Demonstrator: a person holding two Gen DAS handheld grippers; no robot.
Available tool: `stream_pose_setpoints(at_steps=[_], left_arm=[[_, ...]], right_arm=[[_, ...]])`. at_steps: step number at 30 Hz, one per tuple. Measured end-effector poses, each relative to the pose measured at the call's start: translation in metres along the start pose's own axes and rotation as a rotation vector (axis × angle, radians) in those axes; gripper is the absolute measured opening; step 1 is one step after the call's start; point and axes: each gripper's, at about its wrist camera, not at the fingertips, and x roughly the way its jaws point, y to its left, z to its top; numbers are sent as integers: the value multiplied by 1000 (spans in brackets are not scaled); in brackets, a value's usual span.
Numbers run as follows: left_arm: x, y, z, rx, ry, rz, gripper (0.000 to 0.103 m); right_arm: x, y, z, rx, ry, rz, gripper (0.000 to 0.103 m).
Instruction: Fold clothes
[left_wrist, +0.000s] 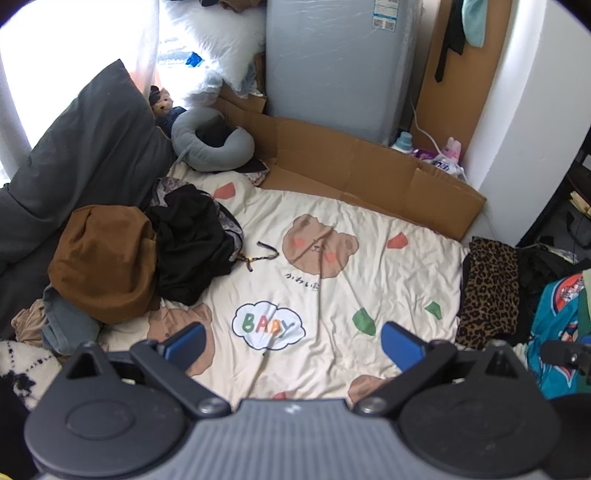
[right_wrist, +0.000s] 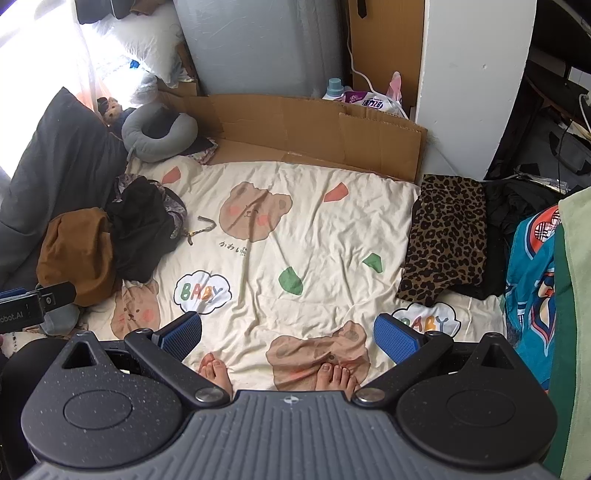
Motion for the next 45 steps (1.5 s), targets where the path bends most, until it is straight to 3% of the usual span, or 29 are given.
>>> stream_pose_setpoints(at_steps=[45], left_arm=[[2, 0, 0, 3, 1, 10, 102]], right_arm=[[0, 0, 1, -8, -7, -4, 102]])
